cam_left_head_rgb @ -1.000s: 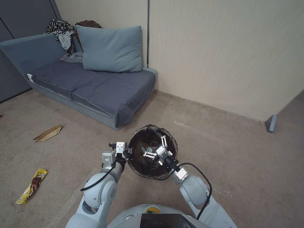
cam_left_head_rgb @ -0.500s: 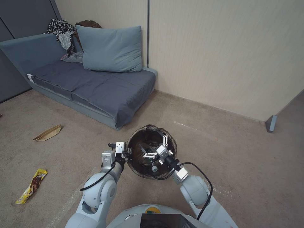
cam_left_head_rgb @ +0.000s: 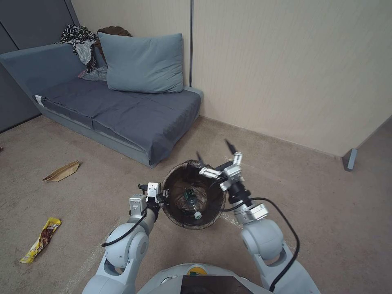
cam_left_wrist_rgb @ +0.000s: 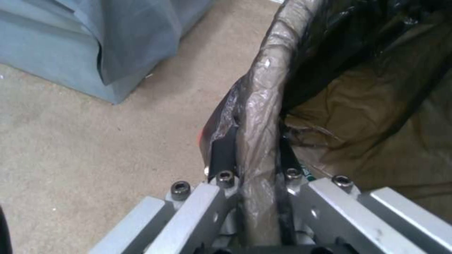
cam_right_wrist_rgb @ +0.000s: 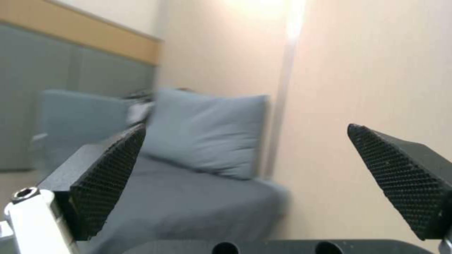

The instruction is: Pick up the trash bin, then pick up the garbage from the floor and place it into the trash bin.

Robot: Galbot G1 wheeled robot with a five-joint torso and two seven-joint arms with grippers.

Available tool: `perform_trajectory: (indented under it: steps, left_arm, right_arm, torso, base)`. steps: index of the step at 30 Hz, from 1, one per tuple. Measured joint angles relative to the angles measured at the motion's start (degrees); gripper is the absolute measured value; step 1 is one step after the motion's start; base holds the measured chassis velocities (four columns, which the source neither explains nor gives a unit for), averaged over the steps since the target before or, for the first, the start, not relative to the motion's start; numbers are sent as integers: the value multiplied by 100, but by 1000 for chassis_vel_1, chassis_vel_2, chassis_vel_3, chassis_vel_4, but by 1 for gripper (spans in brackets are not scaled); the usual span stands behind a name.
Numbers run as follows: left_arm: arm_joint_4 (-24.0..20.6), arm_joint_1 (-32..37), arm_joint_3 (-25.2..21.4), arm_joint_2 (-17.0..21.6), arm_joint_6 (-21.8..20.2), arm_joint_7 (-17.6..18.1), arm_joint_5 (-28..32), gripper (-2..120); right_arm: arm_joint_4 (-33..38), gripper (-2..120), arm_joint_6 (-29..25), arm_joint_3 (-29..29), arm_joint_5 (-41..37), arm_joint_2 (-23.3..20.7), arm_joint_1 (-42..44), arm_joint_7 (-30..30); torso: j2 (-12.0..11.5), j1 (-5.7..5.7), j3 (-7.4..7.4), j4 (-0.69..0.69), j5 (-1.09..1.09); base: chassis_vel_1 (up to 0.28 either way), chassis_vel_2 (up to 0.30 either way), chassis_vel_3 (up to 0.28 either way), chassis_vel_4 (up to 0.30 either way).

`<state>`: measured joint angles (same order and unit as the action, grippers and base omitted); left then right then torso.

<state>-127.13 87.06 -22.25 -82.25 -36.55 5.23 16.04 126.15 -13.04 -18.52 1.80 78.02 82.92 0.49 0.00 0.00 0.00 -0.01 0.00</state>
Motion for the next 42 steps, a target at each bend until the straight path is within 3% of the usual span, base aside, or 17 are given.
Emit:
perform_trajectory:
  steps: [7, 14, 24, 42]
  left_arm:
    - [26, -5, -51, -3, 129, -25, -78, 0]
    - [47, 16, -168, 40, 265, -17, -105, 0]
    - [56, 27, -232, 52, 303, -10, -31, 0]
    - [59, 37, -242, 41, 325, 2, 43, 0]
  right_arm:
    - [-45, 100, -272, -639, -50, 339, 507, 335]
    - [-772, 96, -966, -1169, -104, 592, 831, 643]
    - [-1523, 88, -1570, -1247, -167, 832, 931, 412]
    - [-1605, 88, -1539, -1259, -142, 861, 767, 372]
  torso:
    - [0, 0, 0, -1, 0]
    - [0, 0, 0, 1, 0]
    - [0, 0, 0, 1, 1]
    - [0, 0, 0, 0, 1]
  base:
    - [0, 0, 0, 0]
    - [0, 0, 0, 0]
    - [0, 0, 0, 0]
    - [0, 0, 0, 0]
